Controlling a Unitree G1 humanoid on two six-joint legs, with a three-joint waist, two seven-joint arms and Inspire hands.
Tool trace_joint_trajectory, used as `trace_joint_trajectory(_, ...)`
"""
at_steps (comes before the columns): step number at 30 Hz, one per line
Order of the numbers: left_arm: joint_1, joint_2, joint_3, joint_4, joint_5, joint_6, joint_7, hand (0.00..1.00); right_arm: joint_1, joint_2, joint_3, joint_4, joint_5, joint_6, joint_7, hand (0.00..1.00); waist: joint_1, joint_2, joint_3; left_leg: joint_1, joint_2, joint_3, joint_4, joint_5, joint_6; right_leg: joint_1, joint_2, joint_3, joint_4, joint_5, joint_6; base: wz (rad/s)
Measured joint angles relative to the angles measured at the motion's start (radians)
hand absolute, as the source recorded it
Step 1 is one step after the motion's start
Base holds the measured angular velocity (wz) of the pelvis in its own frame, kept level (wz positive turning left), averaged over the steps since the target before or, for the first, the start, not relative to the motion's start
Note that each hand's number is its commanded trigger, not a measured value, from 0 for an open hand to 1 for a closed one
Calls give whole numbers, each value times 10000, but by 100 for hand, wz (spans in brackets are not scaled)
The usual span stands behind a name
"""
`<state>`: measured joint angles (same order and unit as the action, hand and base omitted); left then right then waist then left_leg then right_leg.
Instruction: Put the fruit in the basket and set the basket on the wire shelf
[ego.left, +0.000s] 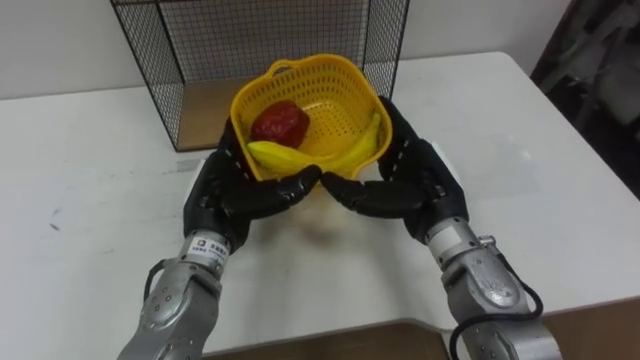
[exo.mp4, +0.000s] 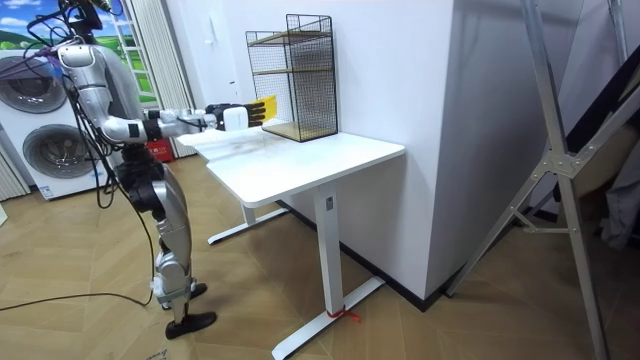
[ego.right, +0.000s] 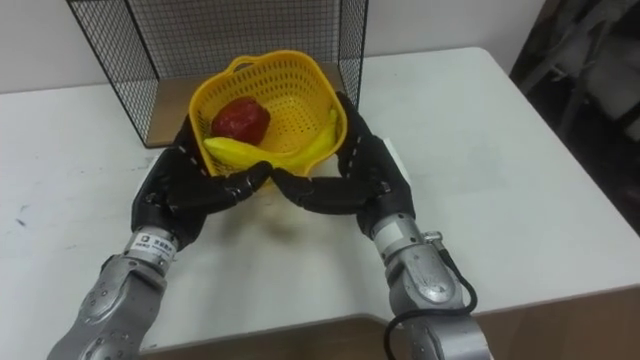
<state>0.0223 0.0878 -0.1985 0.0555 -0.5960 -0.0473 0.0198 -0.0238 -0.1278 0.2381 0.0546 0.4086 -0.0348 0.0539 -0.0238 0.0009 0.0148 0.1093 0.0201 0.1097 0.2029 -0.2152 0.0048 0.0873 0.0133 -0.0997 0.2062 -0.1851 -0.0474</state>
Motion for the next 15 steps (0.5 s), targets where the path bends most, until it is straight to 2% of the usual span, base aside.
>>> trace_joint_trajectory(5,0,19,32,-196,20,-1,61,0,0,-1,-52,0,200,0,79,0,27,-15,3,-34,13,5,52,-1,-1,-60,13,31,68,-3,-12,-1)
trace_joint_trajectory(9,0,45,184,-291,63,0,61,0,28,32,-30,-15,212,2,249,0,58,-201,23,-249,52,70,525,-37,-49,-285,44,123,481,-153,-70,-9)
trace_joint_trajectory(11,3,68,260,-271,237,-4,58,0,37,34,-79,-8,196,1,310,0,201,-335,79,-480,118,107,1420,-321,-75,-549,34,183,1192,-503,-138,-22)
trace_joint_trajectory(13,8,77,382,-263,228,-16,57,0,61,49,-69,100,181,-6,390,0,344,-462,103,-1072,386,153,3274,-834,-202,-769,70,232,2140,-1111,-296,-17)
trace_joint_trajectory(14,8,75,393,-259,230,-21,57,0,63,41,-66,124,171,-6,394,0,352,-482,107,-1274,431,155,3848,-883,-209,-785,109,266,2310,-1234,-332,-9)
trace_joint_trajectory(15,8,80,406,-260,327,-26,57,0,72,43,-63,128,163,-7,425,0,417,-482,113,-1631,626,154,4739,-883,-209,-819,257,395,2556,-1366,-421,-12)
